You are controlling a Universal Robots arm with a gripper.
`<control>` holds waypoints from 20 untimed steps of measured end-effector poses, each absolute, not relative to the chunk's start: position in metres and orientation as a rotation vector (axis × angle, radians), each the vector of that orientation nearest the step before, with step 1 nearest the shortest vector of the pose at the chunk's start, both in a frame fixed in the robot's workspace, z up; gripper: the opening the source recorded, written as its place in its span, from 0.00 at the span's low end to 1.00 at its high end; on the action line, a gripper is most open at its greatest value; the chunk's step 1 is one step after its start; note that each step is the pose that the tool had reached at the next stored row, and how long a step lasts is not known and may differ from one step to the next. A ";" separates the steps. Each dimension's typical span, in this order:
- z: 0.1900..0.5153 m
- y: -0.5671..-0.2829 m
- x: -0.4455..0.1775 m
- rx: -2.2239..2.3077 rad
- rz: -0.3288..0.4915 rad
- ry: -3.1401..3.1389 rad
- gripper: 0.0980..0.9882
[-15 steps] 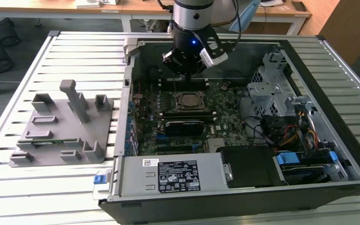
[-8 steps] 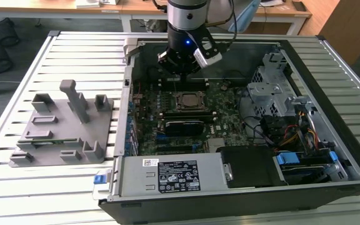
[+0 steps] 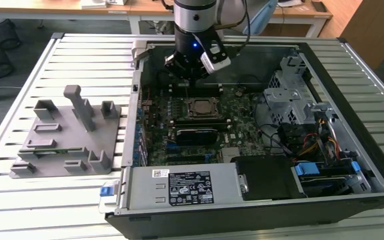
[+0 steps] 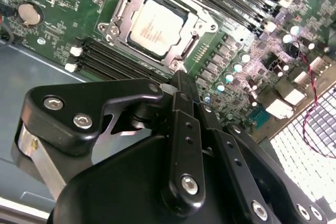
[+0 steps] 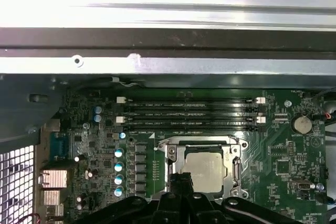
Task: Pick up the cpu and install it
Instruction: 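Install the first cpu locking lever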
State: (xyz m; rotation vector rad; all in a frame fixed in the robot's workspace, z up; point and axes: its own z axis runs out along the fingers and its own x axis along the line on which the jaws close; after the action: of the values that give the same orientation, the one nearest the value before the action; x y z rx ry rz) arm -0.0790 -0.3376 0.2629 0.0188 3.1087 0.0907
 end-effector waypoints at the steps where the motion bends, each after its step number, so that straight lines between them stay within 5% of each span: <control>1: 0.263 -0.338 -0.080 0.019 0.091 3.109 0.01; 20: 0.261 -0.332 -0.103 0.019 0.091 3.109 0.01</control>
State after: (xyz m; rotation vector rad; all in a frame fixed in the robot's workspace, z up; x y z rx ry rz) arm -0.1031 -0.3321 0.2613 0.0195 3.1087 0.0908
